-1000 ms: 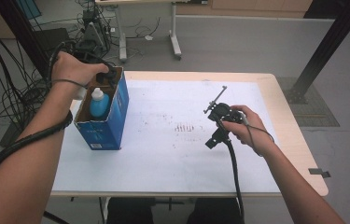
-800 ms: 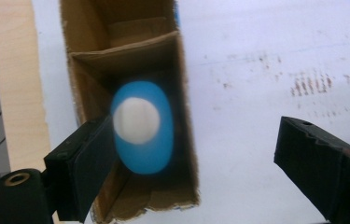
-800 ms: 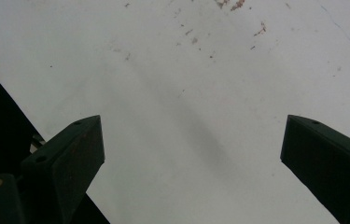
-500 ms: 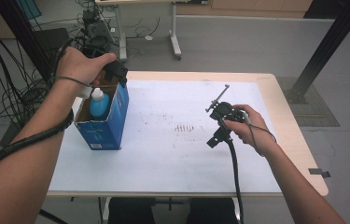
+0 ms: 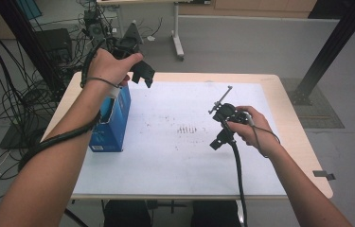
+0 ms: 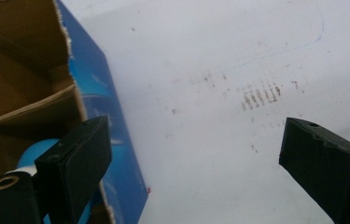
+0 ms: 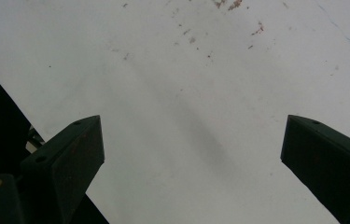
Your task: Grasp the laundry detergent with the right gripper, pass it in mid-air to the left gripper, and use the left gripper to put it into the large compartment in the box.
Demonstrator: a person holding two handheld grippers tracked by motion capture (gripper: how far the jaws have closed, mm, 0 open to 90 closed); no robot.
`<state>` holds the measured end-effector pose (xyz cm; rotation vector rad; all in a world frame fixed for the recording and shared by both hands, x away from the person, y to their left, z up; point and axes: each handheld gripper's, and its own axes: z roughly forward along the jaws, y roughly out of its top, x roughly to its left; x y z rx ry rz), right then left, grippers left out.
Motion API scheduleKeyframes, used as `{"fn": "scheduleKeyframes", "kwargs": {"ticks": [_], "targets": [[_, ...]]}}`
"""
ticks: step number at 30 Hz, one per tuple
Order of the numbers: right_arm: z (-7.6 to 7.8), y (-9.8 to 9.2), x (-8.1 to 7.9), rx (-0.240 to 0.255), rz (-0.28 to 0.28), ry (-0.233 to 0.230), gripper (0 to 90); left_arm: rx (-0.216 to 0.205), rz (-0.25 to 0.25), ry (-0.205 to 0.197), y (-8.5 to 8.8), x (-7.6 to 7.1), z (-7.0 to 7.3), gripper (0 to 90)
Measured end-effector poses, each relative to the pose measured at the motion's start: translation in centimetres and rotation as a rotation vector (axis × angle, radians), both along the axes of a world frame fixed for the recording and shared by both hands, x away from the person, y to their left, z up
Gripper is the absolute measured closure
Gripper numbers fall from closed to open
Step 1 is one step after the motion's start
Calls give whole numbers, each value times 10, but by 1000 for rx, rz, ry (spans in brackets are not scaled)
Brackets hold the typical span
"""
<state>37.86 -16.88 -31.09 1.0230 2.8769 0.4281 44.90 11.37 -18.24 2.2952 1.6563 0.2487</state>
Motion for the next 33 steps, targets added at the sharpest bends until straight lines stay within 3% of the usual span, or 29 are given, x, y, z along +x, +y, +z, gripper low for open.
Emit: {"fn": "scheduleKeyframes", "kwargs": {"ticks": [7, 18, 23, 33], "targets": [[-1, 1, 1, -8, 0, 4, 60, -24, -19, 25, -16, 12, -19, 102], [-1, -2, 1, -2, -13, 4, 61, -26, -32, 58, -37, 24, -45, 104], [-1, -2, 2, 8, -16, -2, 61, -10, -31, 66, -44, 29, -62, 110], [-2, -2, 1, 9, -12, 0, 61, -27, -32, 99, -48, 36, -90, 119]]}}
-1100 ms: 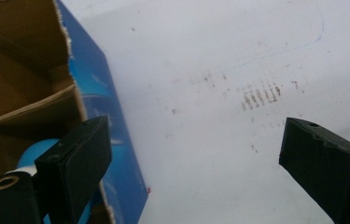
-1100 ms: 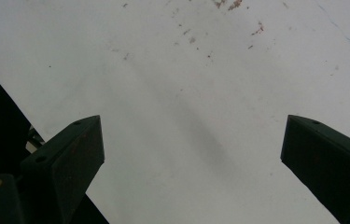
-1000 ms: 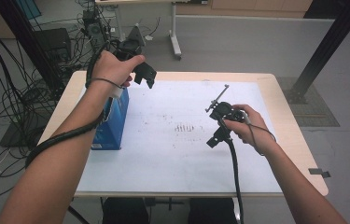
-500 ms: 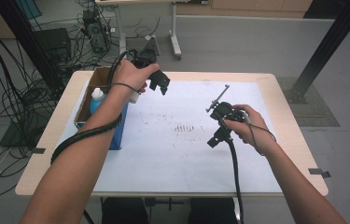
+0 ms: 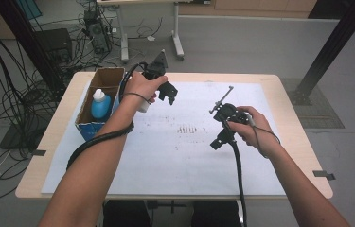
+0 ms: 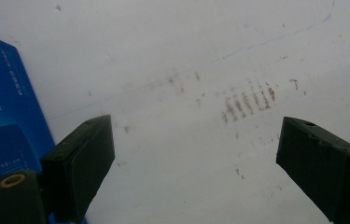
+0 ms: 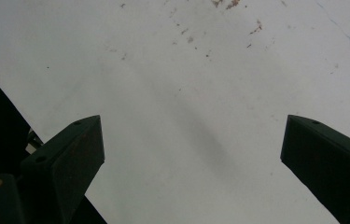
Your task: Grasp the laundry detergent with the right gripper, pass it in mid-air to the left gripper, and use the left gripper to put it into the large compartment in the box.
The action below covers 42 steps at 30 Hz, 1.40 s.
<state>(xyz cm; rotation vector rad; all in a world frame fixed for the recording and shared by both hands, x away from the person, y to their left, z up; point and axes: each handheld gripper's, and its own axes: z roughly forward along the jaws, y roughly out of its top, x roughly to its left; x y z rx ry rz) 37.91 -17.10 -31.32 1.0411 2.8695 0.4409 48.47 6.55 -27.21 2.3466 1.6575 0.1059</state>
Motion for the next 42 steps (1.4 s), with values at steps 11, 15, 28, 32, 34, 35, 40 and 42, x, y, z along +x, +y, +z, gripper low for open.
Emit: {"fn": "scheduleKeyframes", "kwargs": {"ticks": [11, 15, 28, 32, 34, 35, 40, 42], "targets": [[-1, 0, 1, 1, -2, 3, 61, -18, 4, 1, -1, 7, -19, 126], [-2, -1, 1, 0, -1, 7, 62, -26, 11, -2, 0, 8, -22, 126], [-4, 1, 3, -1, 5, 10, 61, -11, 20, 6, 2, 10, -29, 128], [-4, 1, 3, -5, 2, 11, 62, -24, 21, 8, 4, 9, -29, 128], [-5, 1, 2, -3, 2, 13, 62, -28, 22, 11, 5, 9, -29, 128], [-5, 2, 3, -6, 4, 11, 61, -34, 23, 11, 5, 9, -29, 128], [-5, 3, 3, -6, 10, 11, 62, -33, 17, 16, 6, 8, -30, 128], [-4, 4, 3, 0, 7, 10, 61, -35, 18, 16, 6, 8, -30, 129]]}}
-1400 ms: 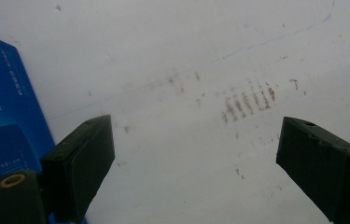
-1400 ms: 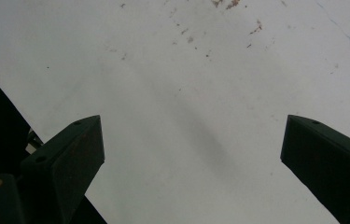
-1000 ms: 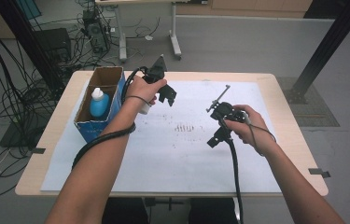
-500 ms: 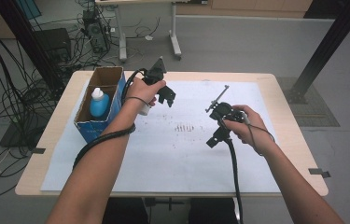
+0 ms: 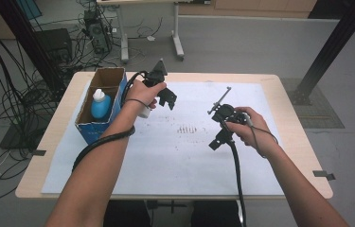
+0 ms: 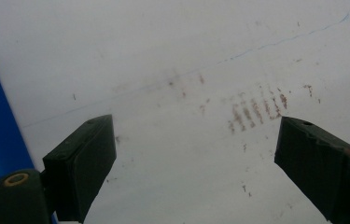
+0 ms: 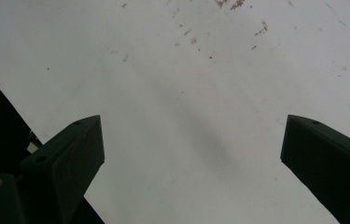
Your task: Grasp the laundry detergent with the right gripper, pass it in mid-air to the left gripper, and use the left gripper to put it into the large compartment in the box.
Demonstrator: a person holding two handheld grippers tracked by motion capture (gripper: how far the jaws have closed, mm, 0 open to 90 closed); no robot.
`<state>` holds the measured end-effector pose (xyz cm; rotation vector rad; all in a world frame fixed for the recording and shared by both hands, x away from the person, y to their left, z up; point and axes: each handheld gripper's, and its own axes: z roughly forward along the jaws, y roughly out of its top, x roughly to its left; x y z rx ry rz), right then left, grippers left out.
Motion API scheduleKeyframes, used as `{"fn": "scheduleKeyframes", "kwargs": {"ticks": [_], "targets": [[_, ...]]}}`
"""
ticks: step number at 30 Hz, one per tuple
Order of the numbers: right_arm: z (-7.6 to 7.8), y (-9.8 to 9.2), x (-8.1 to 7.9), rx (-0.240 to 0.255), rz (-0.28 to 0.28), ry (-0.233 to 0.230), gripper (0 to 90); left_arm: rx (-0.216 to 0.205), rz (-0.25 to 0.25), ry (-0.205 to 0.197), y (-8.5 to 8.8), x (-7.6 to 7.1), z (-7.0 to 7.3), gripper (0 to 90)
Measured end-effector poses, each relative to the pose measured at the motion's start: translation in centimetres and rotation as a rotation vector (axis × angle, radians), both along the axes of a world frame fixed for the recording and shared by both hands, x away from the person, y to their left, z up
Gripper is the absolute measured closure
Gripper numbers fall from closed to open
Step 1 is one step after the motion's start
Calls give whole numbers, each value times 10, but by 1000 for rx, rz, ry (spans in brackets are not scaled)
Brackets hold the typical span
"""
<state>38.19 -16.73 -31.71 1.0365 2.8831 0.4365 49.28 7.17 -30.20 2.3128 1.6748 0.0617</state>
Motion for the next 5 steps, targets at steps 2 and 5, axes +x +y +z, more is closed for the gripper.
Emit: {"fn": "scheduleKeyframes", "kwargs": {"ticks": [2, 5], "targets": [[0, 0, 0, 0, 2, -1, 61, -12, -4, 0, 1, 0, 1, 128], [0, 0, 0, -3, 3, 1, 61, -19, -6, -2, 2, -1, 2, 128]]}}
